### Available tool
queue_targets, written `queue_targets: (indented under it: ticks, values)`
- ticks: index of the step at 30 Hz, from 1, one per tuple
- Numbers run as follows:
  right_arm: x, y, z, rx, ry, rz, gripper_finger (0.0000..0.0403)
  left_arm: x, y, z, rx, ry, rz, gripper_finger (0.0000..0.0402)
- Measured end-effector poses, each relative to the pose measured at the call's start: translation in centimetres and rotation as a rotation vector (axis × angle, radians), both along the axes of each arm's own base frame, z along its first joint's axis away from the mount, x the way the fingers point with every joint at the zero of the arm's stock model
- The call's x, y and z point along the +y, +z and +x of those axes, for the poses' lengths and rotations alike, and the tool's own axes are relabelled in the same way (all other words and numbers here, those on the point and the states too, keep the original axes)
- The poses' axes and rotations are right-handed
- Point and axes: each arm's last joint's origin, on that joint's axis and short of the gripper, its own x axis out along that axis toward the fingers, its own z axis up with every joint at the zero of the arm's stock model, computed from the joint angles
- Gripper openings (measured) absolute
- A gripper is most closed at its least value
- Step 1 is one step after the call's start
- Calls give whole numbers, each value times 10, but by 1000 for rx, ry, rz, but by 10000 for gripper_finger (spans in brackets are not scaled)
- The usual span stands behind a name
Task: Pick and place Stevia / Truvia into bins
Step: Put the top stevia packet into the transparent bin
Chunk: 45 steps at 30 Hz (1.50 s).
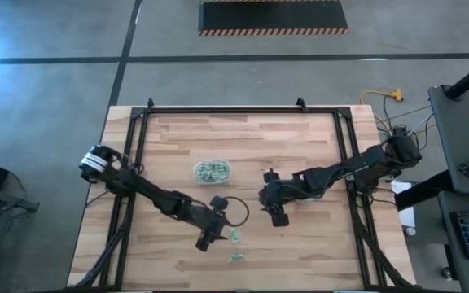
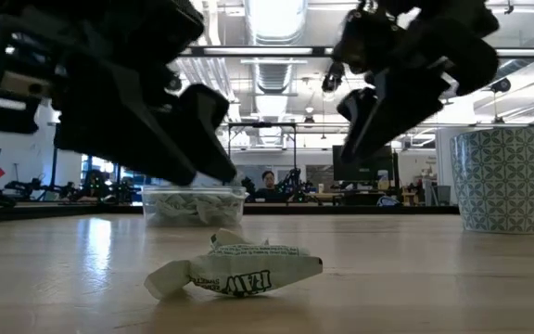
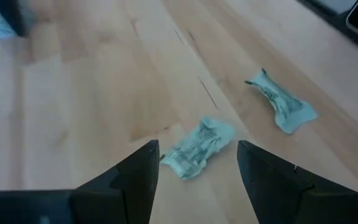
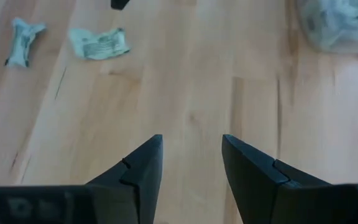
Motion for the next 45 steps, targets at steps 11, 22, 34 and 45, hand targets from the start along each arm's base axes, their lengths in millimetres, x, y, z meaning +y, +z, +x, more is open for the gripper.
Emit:
queue_targets:
  ticks: [11,22,34,45]
  values:
    - [0,1,-5,-33,4,5,140,-8,-20,19,65,-32,48,196]
    - [0,2,-4,-45,9,4,129,-4,-25,16,124,-11,82,92]
    - [0,3,-4,-54,13,8,125,5,-11,10,120,132,193,10]
    - [3,7,-1,-108,47,5,128,39,45,-32,66,689,533,10]
